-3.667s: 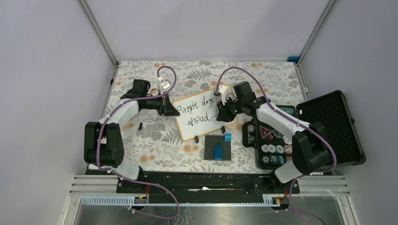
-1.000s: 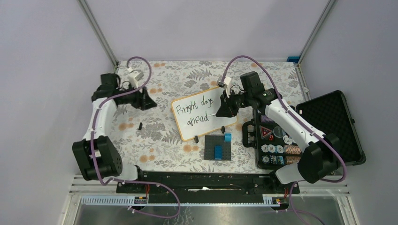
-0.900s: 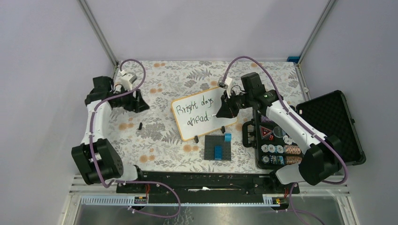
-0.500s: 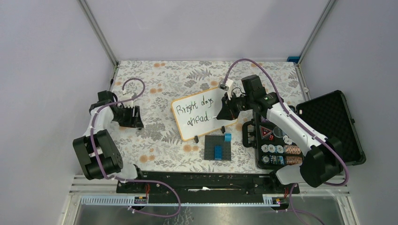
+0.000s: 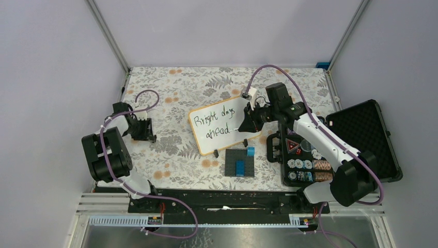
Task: Write a sentence on the whiteboard
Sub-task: Pick up the pen cap from the center of the board.
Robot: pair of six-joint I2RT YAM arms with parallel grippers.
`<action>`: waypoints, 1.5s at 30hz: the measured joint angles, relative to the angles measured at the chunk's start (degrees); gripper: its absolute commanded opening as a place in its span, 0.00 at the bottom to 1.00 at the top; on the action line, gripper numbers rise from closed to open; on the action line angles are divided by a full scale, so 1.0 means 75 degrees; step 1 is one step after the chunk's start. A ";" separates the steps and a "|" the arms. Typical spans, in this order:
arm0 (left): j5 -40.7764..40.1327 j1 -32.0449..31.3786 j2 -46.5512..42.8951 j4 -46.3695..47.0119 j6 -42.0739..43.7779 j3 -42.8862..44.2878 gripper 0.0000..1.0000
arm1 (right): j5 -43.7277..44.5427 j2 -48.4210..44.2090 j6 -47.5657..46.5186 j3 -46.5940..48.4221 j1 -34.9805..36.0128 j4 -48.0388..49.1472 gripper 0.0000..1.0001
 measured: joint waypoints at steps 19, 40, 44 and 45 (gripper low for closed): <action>-0.0085 -0.0557 0.0038 0.0682 -0.0012 -0.0102 0.37 | 0.0058 0.0058 0.0009 0.0000 0.0000 0.0006 0.00; -0.0449 -0.0845 0.0052 0.0501 0.0169 -0.0122 0.00 | 0.0064 0.0058 0.0111 0.0006 0.0000 0.0052 0.00; -0.0163 -0.0647 -0.0248 -0.0236 0.0603 -0.0067 0.00 | 0.0023 0.0058 0.0219 0.0023 0.0000 0.0047 0.00; -0.0041 -0.0618 -0.0431 -0.0527 0.0752 -0.0017 0.00 | -0.0017 0.0058 0.0251 0.0029 0.0000 0.0050 0.00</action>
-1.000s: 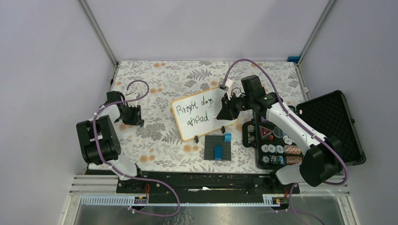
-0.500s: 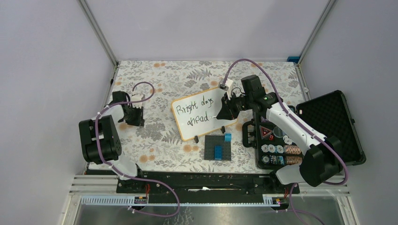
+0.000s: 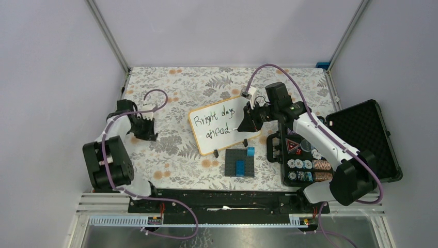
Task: Write a sentence on the whiteboard
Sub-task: Pick up the pen cap from the center of the board, then insert the pen cap into the whiteboard marker.
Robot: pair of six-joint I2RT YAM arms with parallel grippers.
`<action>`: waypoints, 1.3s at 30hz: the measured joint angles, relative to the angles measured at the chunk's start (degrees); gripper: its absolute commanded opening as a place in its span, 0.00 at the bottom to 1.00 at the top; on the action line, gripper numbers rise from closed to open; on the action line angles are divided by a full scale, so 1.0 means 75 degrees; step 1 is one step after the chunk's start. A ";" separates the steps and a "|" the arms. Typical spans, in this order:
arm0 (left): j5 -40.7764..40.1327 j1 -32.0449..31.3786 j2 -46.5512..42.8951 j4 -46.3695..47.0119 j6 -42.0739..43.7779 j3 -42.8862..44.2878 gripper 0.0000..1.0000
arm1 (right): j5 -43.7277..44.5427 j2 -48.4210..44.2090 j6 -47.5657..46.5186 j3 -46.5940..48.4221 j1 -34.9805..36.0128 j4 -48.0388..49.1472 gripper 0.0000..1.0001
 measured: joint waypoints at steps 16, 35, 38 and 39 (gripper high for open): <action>0.2206 -0.2480 -0.2655 -0.4366 0.2270 0.3634 0.00 | -0.1020 -0.0006 0.1102 0.0694 0.0000 0.0300 0.00; 0.1818 -0.6653 -0.2398 -0.3966 0.0918 0.3582 0.00 | -0.2847 -0.0085 0.3885 -0.0195 0.0003 0.2259 0.00; 0.1716 -0.6712 -0.2454 -0.3832 0.0968 0.3427 0.00 | -0.3080 -0.0085 0.4124 -0.0350 0.0017 0.2401 0.00; 0.1679 -0.6714 -0.2486 -0.3797 0.0988 0.3360 0.00 | -0.3127 -0.0085 0.4156 -0.0379 0.0029 0.2436 0.00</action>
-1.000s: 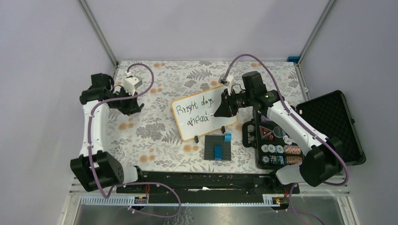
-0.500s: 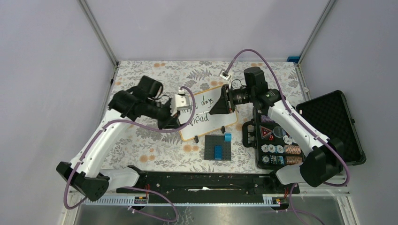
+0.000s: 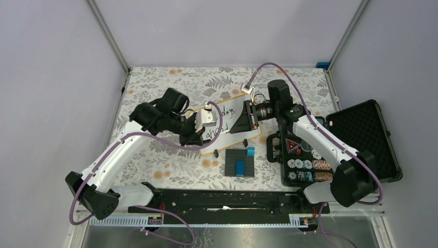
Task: Write a sentence on the whiteboard
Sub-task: Insert the pen cap into the whiteboard marker.
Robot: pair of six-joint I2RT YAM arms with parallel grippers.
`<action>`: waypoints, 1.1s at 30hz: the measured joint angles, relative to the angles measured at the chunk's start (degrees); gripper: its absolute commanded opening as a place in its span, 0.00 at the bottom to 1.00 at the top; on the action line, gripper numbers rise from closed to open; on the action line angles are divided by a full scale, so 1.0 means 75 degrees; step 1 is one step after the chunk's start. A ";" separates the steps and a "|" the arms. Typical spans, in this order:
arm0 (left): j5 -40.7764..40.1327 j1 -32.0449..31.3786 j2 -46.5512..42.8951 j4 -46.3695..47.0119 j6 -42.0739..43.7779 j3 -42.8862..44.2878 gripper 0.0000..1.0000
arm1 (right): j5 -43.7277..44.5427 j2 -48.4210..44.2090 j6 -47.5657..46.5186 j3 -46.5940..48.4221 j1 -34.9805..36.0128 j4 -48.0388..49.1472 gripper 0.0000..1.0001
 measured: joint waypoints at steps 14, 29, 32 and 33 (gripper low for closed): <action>-0.0213 -0.0050 -0.0195 0.0184 0.0224 -0.0251 0.00 | -0.0192 -0.0038 0.0117 -0.0134 0.0251 0.0029 0.00; -0.0093 -0.0050 -0.0254 0.0184 0.0256 -0.0251 0.00 | -0.0125 -0.0035 0.0032 -0.0134 0.0443 0.0012 0.00; -0.0052 -0.0050 -0.0254 0.0181 0.0271 -0.0251 0.00 | -0.0108 -0.0035 -0.0015 -0.0134 0.0455 -0.0015 0.00; -0.0044 -0.0052 -0.0254 0.0181 0.0274 -0.0251 0.00 | -0.0102 -0.0035 -0.0029 -0.0134 0.0458 -0.0038 0.00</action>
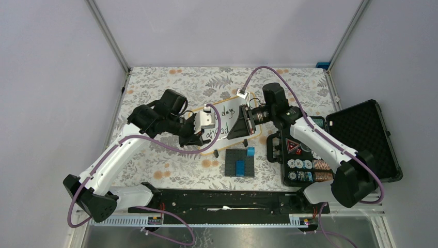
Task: Write a sentence on the whiteboard
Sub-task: Insert the pen cap into the whiteboard marker.
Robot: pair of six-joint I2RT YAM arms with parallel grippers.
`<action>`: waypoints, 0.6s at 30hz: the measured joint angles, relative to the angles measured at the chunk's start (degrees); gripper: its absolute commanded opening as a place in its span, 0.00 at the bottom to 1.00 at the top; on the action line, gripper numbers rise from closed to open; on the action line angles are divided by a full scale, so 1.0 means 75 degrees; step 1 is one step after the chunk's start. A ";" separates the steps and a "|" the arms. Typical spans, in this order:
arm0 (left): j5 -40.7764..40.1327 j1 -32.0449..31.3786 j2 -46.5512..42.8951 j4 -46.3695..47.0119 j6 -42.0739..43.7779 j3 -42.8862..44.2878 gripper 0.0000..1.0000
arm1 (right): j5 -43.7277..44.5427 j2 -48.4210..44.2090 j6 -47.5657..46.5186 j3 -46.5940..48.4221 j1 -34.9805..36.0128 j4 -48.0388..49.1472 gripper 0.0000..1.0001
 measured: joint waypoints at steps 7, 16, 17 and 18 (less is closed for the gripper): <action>0.0122 0.0003 0.0000 0.0000 0.0032 0.0003 0.00 | 0.0137 0.0006 -0.0085 0.0006 0.0015 -0.0119 0.00; 0.0227 -0.0020 0.0000 -0.0006 0.0090 0.0006 0.00 | 0.0178 0.0038 -0.0140 0.0023 0.0038 -0.0122 0.00; 0.0236 -0.0023 0.0000 -0.0006 0.0093 0.0009 0.00 | 0.0181 0.0044 -0.0140 0.0023 0.0038 -0.0122 0.00; 0.0251 -0.0026 0.0000 -0.0009 0.0102 0.0012 0.00 | 0.0184 0.0047 -0.0140 0.0023 0.0038 -0.0122 0.00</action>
